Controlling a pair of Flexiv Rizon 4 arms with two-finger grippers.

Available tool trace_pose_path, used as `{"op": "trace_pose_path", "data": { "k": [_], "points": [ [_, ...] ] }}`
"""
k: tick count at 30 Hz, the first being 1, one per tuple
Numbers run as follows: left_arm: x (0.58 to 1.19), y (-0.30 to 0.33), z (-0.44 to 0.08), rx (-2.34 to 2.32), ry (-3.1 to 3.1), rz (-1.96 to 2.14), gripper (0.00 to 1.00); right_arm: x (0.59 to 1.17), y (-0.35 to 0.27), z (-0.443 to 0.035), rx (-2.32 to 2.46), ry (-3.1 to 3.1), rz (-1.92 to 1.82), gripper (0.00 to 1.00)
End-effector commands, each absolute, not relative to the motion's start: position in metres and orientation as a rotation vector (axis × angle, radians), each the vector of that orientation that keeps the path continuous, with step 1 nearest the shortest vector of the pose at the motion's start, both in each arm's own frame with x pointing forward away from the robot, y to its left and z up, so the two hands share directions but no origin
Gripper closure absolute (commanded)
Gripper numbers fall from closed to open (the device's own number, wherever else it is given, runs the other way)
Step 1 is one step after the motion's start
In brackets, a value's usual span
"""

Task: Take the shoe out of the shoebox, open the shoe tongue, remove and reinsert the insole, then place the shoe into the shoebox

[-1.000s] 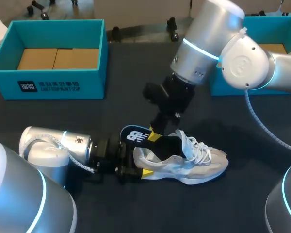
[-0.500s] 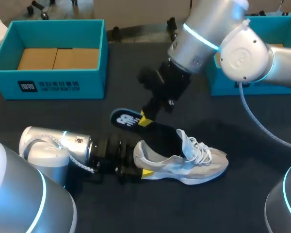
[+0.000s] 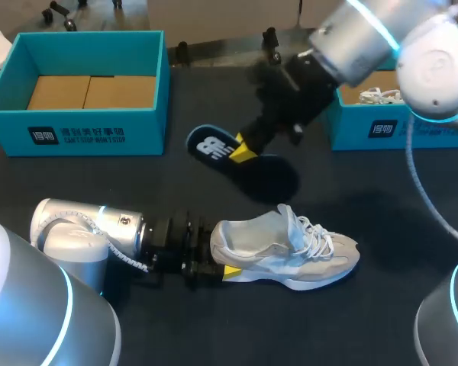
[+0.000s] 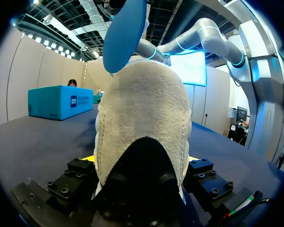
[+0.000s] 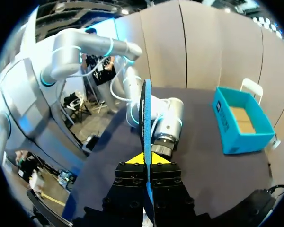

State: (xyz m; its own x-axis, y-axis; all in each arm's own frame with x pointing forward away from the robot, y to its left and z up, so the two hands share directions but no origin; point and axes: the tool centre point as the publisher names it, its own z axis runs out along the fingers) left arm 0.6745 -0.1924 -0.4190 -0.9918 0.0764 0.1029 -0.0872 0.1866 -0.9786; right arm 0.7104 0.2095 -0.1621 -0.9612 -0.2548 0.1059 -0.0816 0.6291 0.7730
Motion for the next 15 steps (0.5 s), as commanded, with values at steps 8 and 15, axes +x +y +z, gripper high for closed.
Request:
{"op": "trace_pose_path", "data": {
  "k": [8, 15],
  "points": [
    [0.675, -0.193, -0.420, 0.010, -2.319, 1.922, 1.00, 0.695, 0.192, -0.167, 0.237, -2.614, -1.402, 1.00],
    [0.675, -0.193, -0.420, 0.010, -2.319, 1.922, 1.00, 0.700, 0.181, -0.128, 0.132, -2.649, -1.431, 1.00]
  ]
}}
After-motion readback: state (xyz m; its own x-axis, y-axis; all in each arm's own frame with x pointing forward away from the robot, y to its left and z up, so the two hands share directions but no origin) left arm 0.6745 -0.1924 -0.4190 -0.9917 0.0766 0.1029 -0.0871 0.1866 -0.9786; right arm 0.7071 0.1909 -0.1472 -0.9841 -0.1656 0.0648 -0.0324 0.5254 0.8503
